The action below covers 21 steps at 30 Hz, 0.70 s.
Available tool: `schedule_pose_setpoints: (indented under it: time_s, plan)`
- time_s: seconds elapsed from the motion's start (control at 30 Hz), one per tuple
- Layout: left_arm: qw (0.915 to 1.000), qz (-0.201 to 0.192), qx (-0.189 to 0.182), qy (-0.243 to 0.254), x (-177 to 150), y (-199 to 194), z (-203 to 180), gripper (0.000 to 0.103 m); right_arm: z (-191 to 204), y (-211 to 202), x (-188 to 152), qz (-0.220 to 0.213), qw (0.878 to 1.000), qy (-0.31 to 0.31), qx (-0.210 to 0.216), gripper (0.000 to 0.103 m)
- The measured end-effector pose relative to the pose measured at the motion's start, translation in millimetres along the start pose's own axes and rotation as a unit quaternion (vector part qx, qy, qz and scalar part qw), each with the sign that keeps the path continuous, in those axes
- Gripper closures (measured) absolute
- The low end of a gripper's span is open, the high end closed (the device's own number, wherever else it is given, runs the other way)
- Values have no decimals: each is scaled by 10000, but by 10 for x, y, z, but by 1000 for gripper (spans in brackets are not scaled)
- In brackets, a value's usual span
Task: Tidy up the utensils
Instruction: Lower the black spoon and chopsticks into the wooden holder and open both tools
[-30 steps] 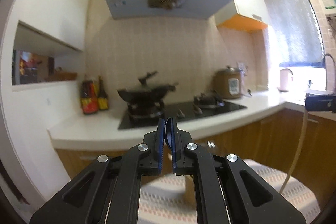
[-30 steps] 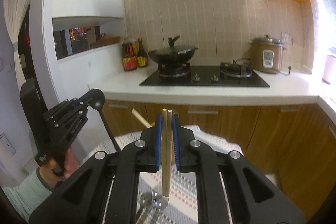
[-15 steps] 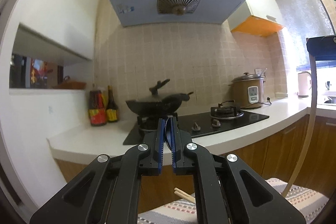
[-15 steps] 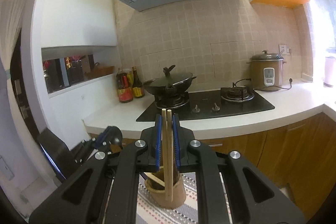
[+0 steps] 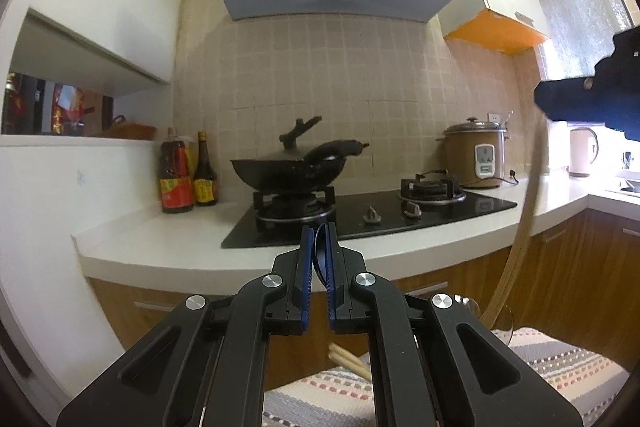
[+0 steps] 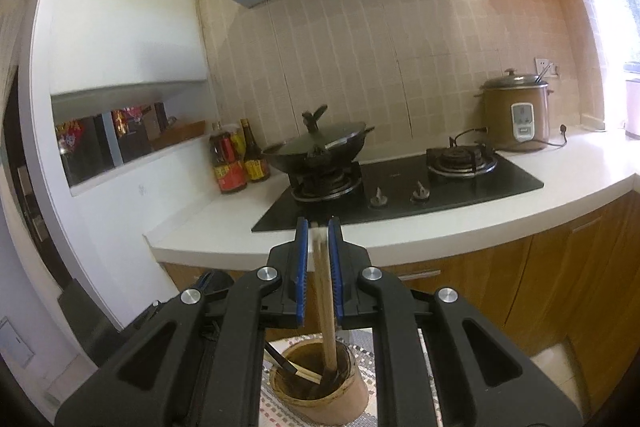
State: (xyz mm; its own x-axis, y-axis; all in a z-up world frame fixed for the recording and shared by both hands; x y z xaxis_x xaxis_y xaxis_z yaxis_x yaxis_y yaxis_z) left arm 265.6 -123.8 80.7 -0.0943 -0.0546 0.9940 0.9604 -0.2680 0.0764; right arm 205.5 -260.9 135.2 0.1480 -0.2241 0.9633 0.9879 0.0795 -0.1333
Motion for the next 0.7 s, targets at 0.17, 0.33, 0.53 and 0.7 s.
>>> schedule_pose_setpoints:
  time_s: [0.17, 0.33, 0.53, 0.7]
  plan:
    - [9998, 128, -105, -114, -104, -22, 9, 99, 20, -25, -142, 126, 9999, -85, 21, 95]
    - [9992, 248, -288, -94, -178, -55, -75, 76, 66, -152, -220, 247, 9996, -63, 144, 95]
    - [9984, 269, -499, 3, -50, -235, -121, 56, 94, -363, -265, 373, 9989, -265, 126, 93]
    - [9974, 41, -607, -384, 295, -663, 91, 48, 74, -681, -277, 347, 9989, -323, 47, 70]
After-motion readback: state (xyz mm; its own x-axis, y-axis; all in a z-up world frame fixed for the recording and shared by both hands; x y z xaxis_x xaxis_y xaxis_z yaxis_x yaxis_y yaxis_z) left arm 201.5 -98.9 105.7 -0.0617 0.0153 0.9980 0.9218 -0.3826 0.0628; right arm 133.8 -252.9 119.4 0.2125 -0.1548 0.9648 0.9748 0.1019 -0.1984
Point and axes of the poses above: each gripper's, at about its wrist camera, not at the fingertips, and y roughly the way its jaws point, z to its left, x to its top, the point moved 9 cm from there along y, roughly the way its jaws point, and after that the axes turned 9 degrees about -z, right-handed, at the moved point
